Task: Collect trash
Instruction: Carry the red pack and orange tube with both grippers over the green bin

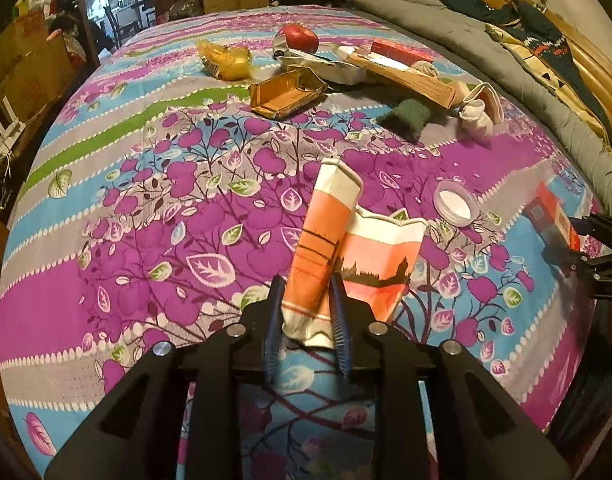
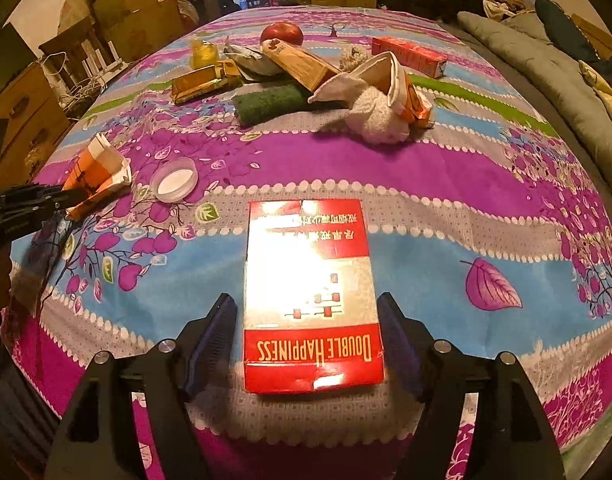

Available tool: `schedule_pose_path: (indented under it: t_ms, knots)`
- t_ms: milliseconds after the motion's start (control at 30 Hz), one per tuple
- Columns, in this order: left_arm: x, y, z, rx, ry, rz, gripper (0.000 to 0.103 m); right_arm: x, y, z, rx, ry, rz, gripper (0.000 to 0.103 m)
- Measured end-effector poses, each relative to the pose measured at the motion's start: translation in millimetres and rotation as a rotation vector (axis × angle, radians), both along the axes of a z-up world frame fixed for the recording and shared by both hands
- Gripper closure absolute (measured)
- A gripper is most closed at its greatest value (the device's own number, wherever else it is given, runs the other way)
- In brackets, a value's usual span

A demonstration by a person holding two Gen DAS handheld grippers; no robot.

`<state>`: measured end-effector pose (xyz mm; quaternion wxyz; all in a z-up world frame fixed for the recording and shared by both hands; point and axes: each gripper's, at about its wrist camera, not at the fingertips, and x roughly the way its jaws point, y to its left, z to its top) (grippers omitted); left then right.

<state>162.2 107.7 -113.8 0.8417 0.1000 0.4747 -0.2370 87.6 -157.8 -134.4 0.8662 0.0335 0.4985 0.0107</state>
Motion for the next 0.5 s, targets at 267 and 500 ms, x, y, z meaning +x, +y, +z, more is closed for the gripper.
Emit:
schedule_pose_path:
  t_ms: [267, 500]
  knots:
    - [-16, -1, 13, -0.013, -0.015, 0.051, 0.094, 0, -2, 16, 0.025, -0.067, -0.041, 0.044]
    - [-39, -14, 87, -0.095, -0.141, 0.115, 0.094, -11, -18, 72, 0.092, -0.174, -0.07, 0.044]
